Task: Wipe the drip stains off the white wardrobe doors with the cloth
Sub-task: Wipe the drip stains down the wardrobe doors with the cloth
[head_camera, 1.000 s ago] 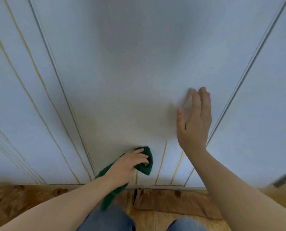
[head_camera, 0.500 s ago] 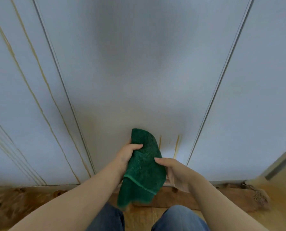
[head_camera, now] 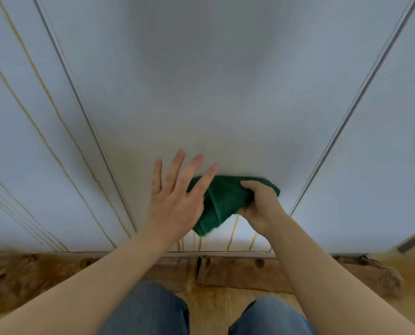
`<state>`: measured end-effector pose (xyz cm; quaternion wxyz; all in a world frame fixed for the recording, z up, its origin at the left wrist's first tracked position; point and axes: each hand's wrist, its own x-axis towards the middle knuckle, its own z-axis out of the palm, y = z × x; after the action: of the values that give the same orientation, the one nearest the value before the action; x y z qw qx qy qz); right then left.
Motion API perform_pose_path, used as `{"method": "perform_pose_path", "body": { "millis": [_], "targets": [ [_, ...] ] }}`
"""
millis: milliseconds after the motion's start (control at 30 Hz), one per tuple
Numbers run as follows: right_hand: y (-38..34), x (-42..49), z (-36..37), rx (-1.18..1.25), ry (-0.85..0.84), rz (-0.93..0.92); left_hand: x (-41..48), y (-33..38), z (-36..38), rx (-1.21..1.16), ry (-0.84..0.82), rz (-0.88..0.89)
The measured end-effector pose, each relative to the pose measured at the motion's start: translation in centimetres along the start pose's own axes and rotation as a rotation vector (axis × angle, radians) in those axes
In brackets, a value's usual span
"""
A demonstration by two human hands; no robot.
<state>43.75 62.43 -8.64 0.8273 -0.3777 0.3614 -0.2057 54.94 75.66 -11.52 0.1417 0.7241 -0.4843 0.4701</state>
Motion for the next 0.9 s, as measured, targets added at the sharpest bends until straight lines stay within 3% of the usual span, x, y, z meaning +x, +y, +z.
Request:
{"method": "perform_pose_path", "body": {
  "millis": [133,200,367,433,633,700,767,833,900],
  "targets": [
    [2.8,1.9,-0.6,-0.022,0.123,0.054,-0.6,-0.5,1.6,0.098,-0.184,0.013],
    [3.3,2.1,-1.2,-0.026,0.147,0.094,-1.0,-0.7,2.2,0.123,-0.194,0.019],
    [-0.6,1.5,-1.8,-0.091,0.07,-0.191,-0.4,-2.3,2.6,0.136,-0.194,-0.044],
    [-1.0,1.6,-2.3,-0.17,0.111,-0.222,-0.3,-2.1,2.8,0.113,-0.205,-0.051],
    [1.6,2.5,-3.9,-0.376,0.281,-0.084,-0.3,-1.9,2.3,0.13,-0.254,-0.05],
    [0.1,1.7,-4.0,-0.375,0.258,-0.176,-0.4,-2.2,2.0,0.157,-0.23,-0.052],
    [-2.4,0.6,-3.9,-0.393,0.254,-0.384,-0.4,-2.0,1.9,0.167,-0.209,-0.054],
    [-3.9,-0.1,-3.9,-0.665,0.34,-0.579,-0.4,-1.8,2.1,0.156,-0.205,-0.064],
    [-3.4,0.1,-4.8,-1.248,0.479,-0.695,-0.1,-1.1,2.4,0.139,-0.203,-0.084]
  ]
}}
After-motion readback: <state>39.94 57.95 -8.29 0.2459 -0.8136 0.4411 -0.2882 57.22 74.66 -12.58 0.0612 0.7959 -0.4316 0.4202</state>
